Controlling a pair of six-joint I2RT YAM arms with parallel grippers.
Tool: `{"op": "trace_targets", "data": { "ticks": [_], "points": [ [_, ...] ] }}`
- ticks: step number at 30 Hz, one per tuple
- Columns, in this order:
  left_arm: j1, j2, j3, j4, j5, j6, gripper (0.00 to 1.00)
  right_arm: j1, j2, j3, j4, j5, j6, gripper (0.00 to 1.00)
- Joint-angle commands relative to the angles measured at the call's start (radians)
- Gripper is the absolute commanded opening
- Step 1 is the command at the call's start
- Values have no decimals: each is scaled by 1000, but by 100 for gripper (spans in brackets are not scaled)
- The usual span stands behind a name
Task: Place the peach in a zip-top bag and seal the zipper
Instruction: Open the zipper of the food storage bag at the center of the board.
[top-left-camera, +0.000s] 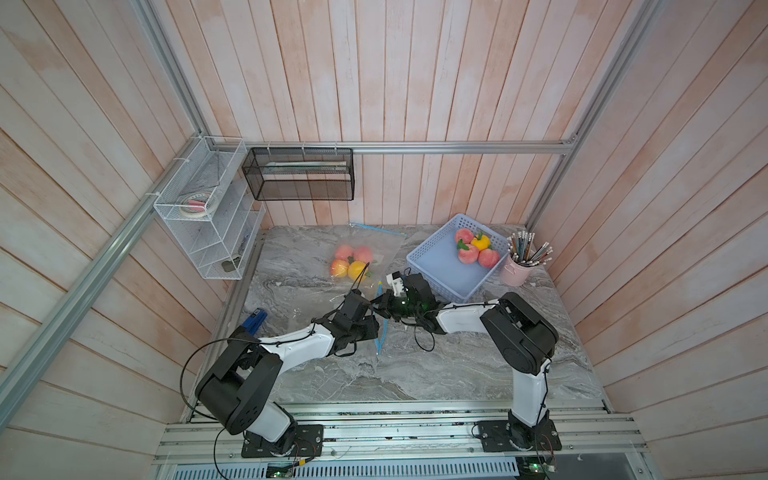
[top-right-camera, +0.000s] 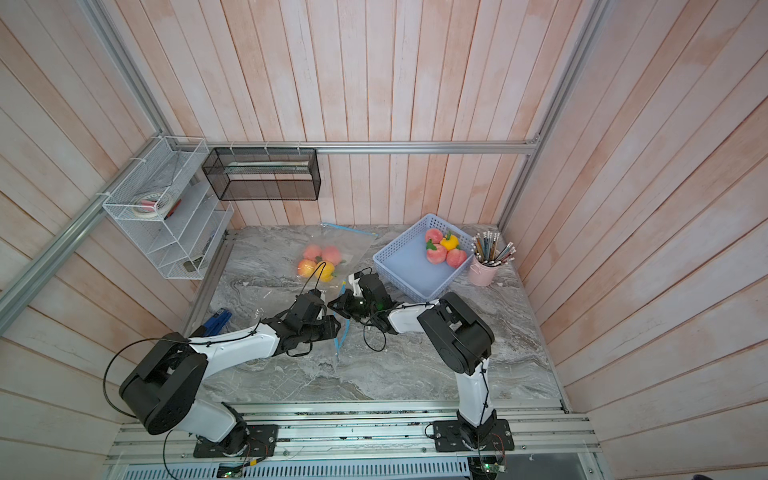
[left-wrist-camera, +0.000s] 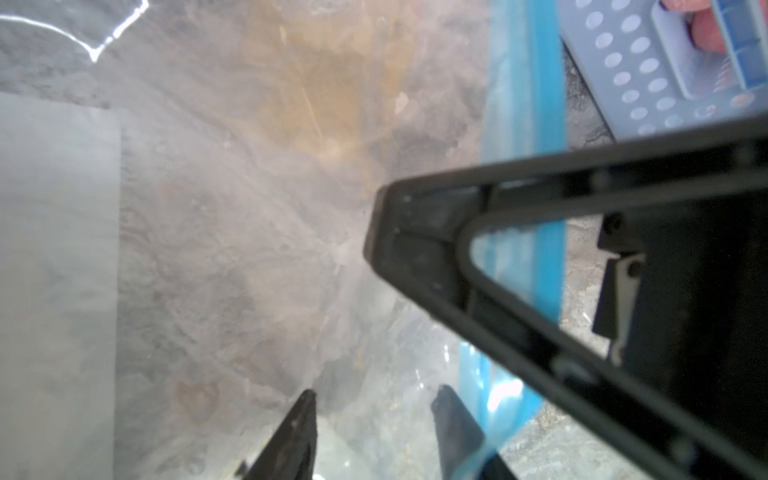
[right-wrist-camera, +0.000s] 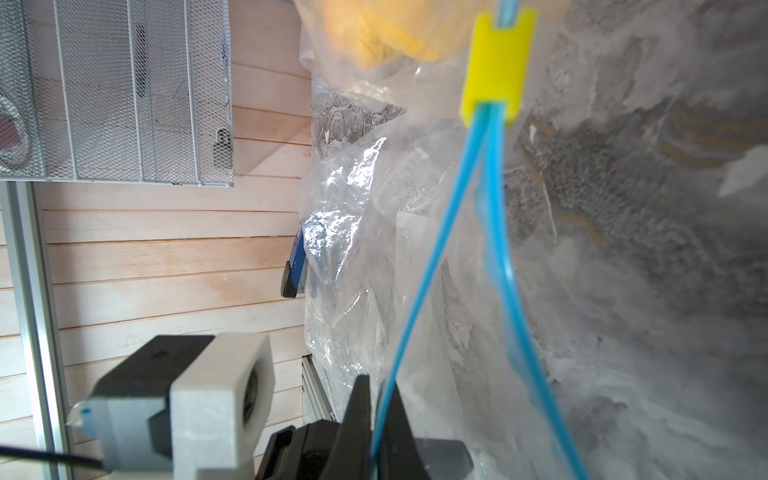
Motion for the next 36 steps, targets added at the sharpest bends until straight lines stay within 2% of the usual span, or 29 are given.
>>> {"op": "trace_targets", "data": {
  "ticks": [1,5,9,13,27,32,36],
  "points": [
    [-5,11,20,4,-17,5,36,5,-1,22,-32,21,-29,0],
    [-5,9,23,-11,-22,4,27,-12,-54,16,-106,64,-100,2],
    [-4,16,26,-25,-22,2,21,-28,-130,-10,-203,150,-189,22],
    [-1,22,28,-30,-21,-2,19,-29,-167,-30,-297,236,-262,34],
    [10,21,28,-29,-1,-11,17,-12,-103,-21,-390,316,-350,38],
    [12,17,30,-29,5,-13,17,-12,-38,30,-386,250,-371,38],
    [13,12,28,-26,14,-13,17,-11,3,71,-379,194,-396,32]
  ]
}}
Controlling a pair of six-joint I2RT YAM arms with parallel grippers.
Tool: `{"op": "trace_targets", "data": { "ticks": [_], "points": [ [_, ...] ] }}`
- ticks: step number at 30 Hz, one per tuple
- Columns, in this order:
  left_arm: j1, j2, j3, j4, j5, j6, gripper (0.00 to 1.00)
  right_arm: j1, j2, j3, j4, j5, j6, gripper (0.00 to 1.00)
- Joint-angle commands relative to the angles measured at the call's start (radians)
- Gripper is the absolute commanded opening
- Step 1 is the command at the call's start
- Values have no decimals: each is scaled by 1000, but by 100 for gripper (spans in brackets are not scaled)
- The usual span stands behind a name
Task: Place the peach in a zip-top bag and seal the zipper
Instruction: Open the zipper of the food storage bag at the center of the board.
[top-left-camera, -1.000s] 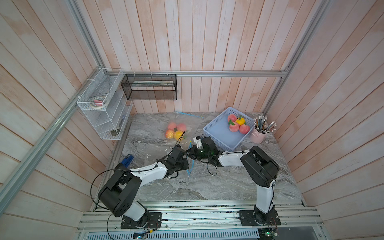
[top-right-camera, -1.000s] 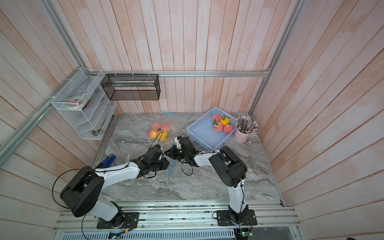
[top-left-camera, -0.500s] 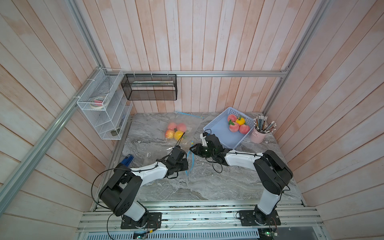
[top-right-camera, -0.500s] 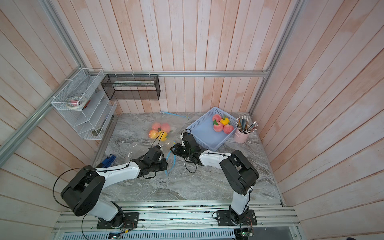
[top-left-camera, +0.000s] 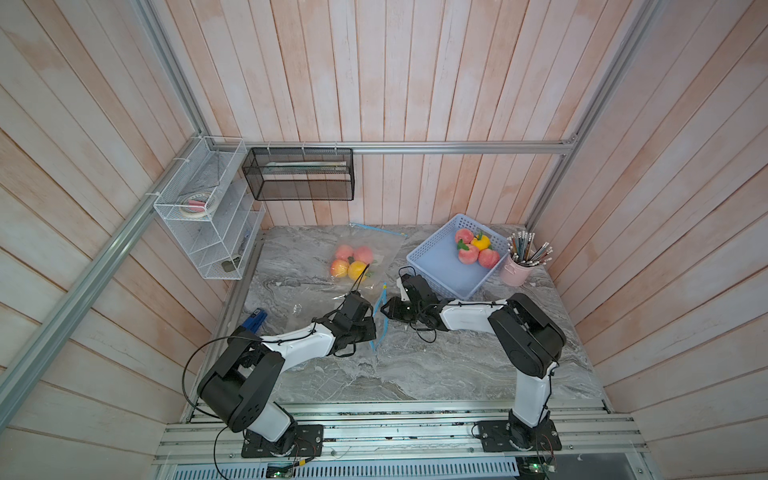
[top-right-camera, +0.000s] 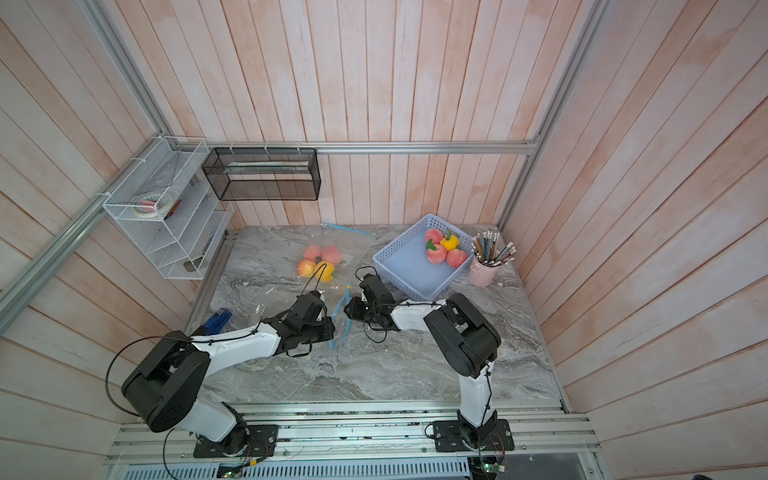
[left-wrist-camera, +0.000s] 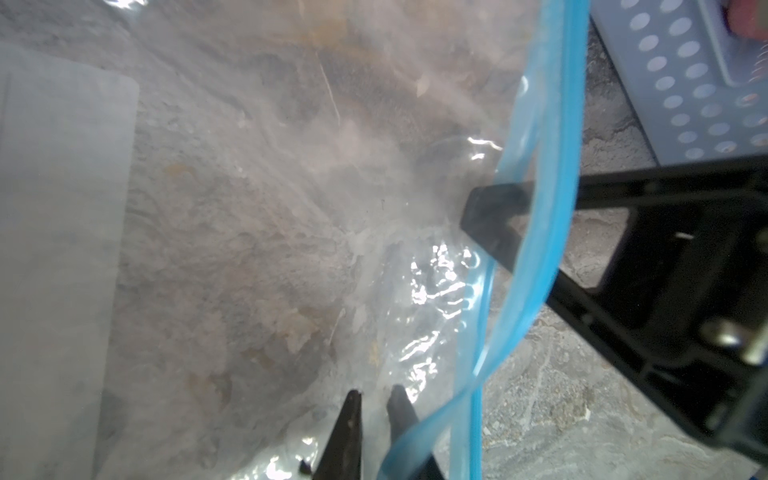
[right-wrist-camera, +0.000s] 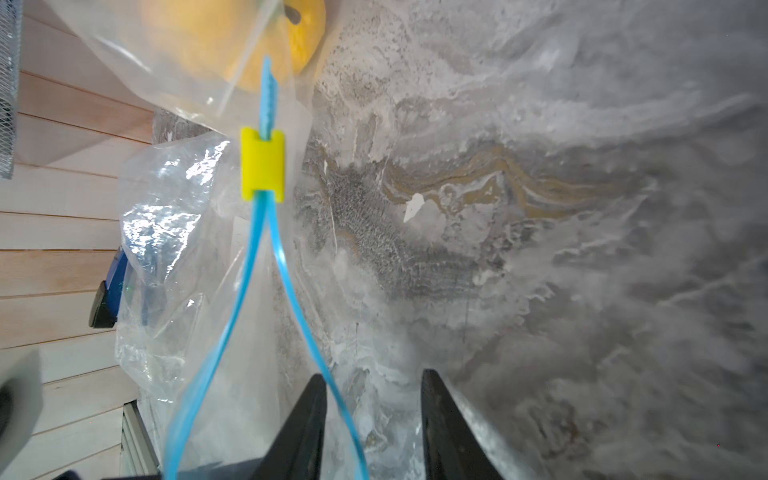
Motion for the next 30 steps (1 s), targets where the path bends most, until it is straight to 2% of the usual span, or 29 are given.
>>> {"op": "trace_targets", "data": {
  "ticks": [1,4,6,8,10,15,24,30],
  "points": [
    [9,-1,28,-2,15,-7,17,7,34,50,-12,-58,-38,29],
    [12,-3,30,-2,20,-7,16,6,54,62,-1,-88,-42,21],
    [14,-7,33,-3,21,-7,16,6,60,64,8,-103,-37,7],
    [15,-12,38,-9,19,-5,16,7,55,59,19,-112,-31,0],
    [18,-17,44,-23,10,1,18,7,41,46,39,-116,-25,0],
    [23,-1,80,-64,-21,40,32,11,-4,20,74,-135,-24,0],
    [26,87,198,-155,-85,139,45,27,-24,8,87,-162,-19,0],
    [24,134,256,-212,-134,177,49,30,-17,7,105,-158,-5,0]
  ]
}}
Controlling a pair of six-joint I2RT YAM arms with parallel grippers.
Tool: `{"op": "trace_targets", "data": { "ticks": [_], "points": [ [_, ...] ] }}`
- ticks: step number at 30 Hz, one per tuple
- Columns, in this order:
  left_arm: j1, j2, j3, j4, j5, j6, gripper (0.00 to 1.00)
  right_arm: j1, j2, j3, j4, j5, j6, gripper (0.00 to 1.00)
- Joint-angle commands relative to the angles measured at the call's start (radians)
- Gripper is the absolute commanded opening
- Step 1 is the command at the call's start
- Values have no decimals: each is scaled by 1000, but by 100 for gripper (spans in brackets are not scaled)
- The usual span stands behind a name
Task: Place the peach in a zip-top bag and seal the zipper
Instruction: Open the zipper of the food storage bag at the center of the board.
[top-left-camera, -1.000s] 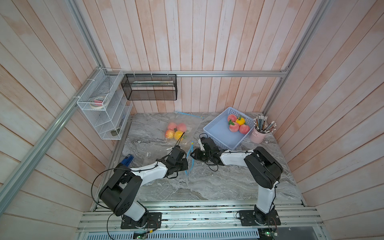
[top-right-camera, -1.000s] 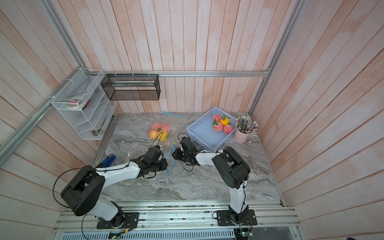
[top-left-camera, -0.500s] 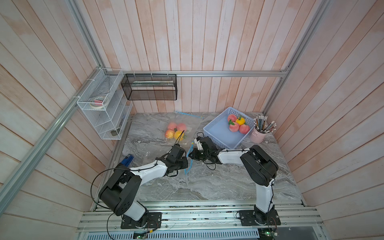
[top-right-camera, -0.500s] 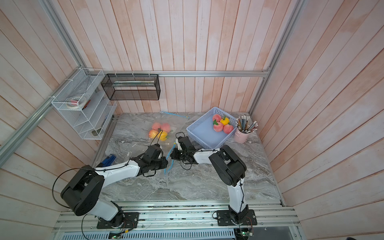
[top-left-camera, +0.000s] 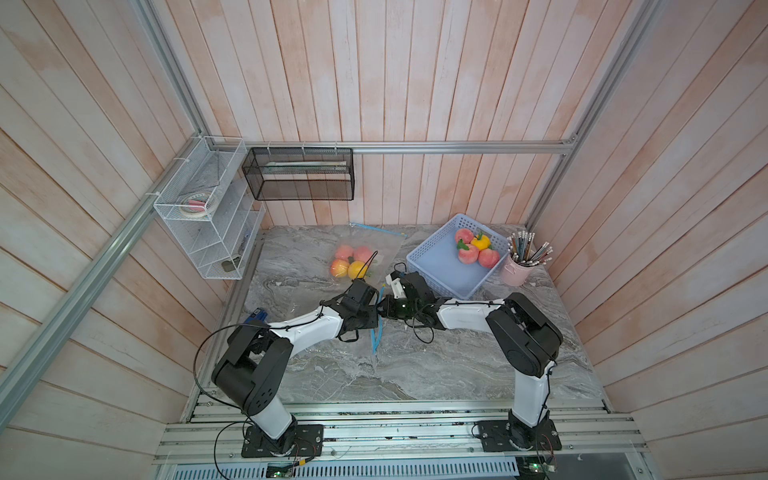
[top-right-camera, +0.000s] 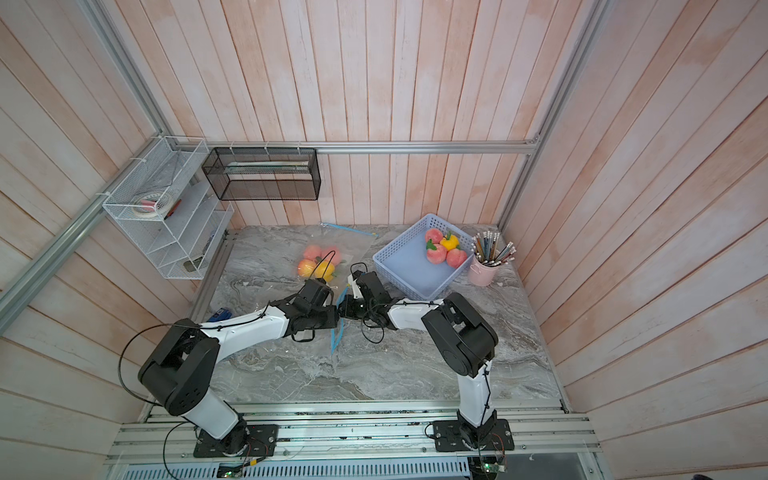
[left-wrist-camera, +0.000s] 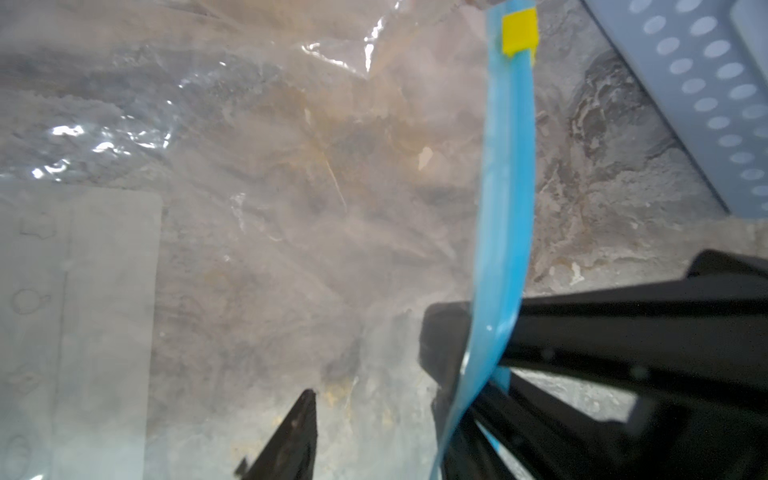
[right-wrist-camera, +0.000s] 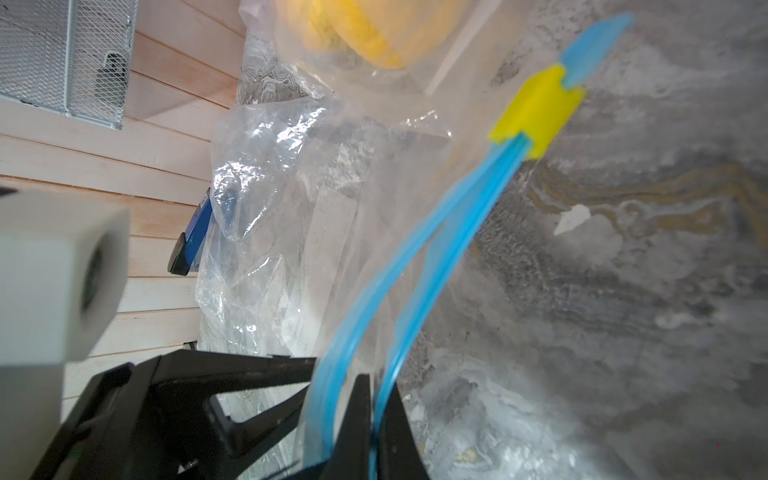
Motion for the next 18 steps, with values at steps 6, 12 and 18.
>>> {"op": "trace_targets", "data": {
  "ticks": [6,12,18],
  "points": [
    [0,28,60,-34,-49,52,30,14,5,1,-20,21,10,0],
    [0,-10,66,-32,-27,57,13,14,12,18,-82,93,-12,0],
    [2,-81,66,-49,-15,54,3,14,-6,27,-122,130,-35,7]
  ]
}}
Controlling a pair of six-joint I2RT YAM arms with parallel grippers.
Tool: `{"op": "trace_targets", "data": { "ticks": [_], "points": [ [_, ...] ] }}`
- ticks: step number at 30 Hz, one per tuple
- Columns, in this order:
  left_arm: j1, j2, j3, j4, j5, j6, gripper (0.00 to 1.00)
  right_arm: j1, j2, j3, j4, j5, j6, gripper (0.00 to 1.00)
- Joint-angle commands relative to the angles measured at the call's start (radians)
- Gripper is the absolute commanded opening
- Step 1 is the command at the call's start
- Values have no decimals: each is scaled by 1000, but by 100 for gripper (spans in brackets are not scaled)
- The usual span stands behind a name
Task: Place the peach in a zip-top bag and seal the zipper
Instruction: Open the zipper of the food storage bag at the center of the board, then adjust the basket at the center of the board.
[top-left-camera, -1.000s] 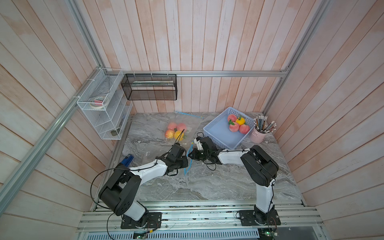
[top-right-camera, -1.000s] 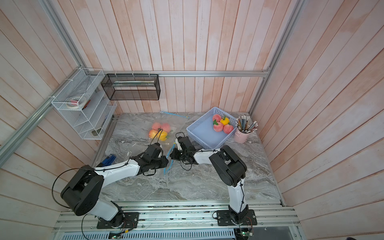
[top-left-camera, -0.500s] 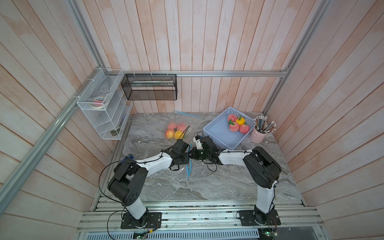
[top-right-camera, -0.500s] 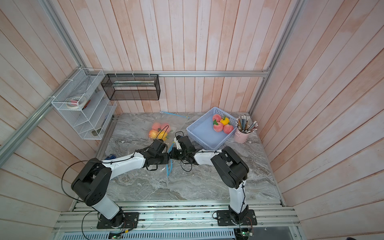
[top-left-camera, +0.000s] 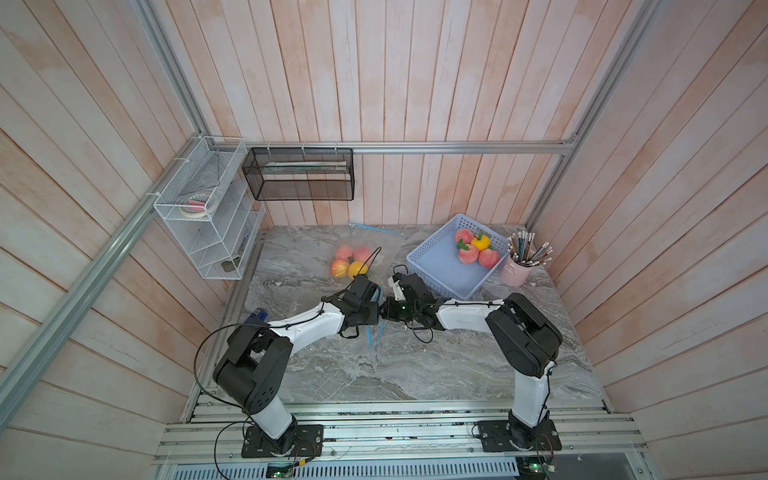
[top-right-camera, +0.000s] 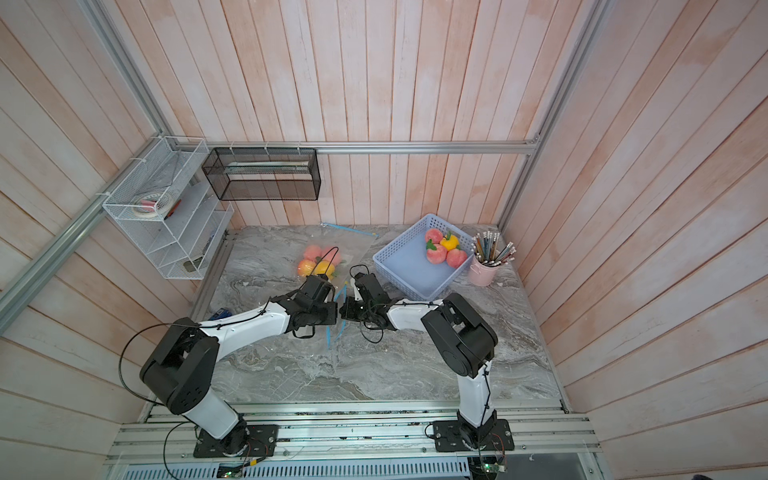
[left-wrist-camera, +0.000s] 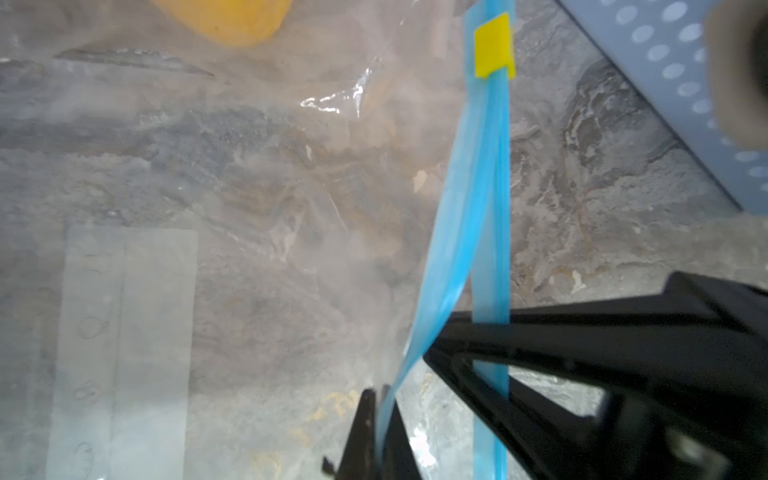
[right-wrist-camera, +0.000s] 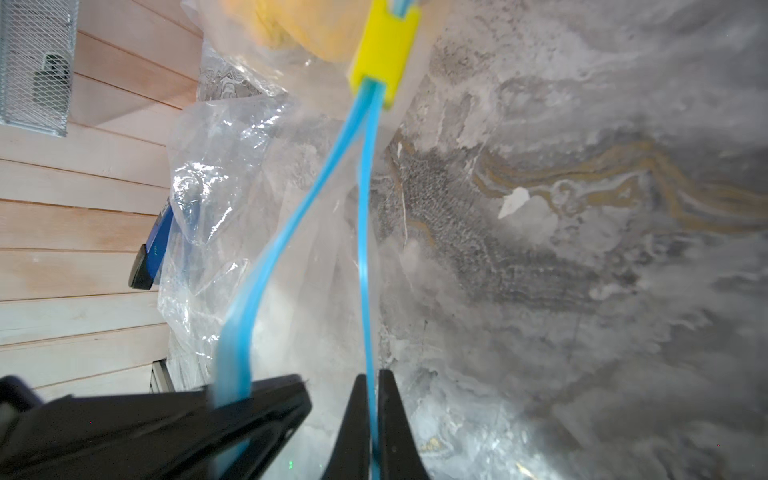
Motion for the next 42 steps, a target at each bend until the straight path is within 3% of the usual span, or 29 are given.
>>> {"op": "trace_targets", "data": {
  "ticks": [1,7,19,23,26,29,33,36,42],
  "points": [
    [3,-66,25,-15,4,4,3,8,-13,22,-56,49,-30,12],
    [12,-141,56,-89,-19,15,2,6,-76,21,-137,146,-67,22],
    [28,-226,131,-209,-32,18,1,-3,-139,63,-317,342,-93,23],
    [27,-214,124,-183,4,3,1,-2,-138,130,-367,327,-145,23],
    [29,-196,114,-145,61,-16,1,-3,-187,153,-351,276,-203,32],
    [35,-185,99,-93,122,-41,1,-20,-267,143,-337,263,-247,50],
    [45,-173,81,-36,177,-63,1,-93,-402,62,-294,277,-264,62],
    [48,-162,75,-20,192,-69,1,-179,-472,1,-292,321,-268,64],
    [48,-154,72,1,218,-71,1,-350,-387,22,-421,435,-344,64]
  ]
}}
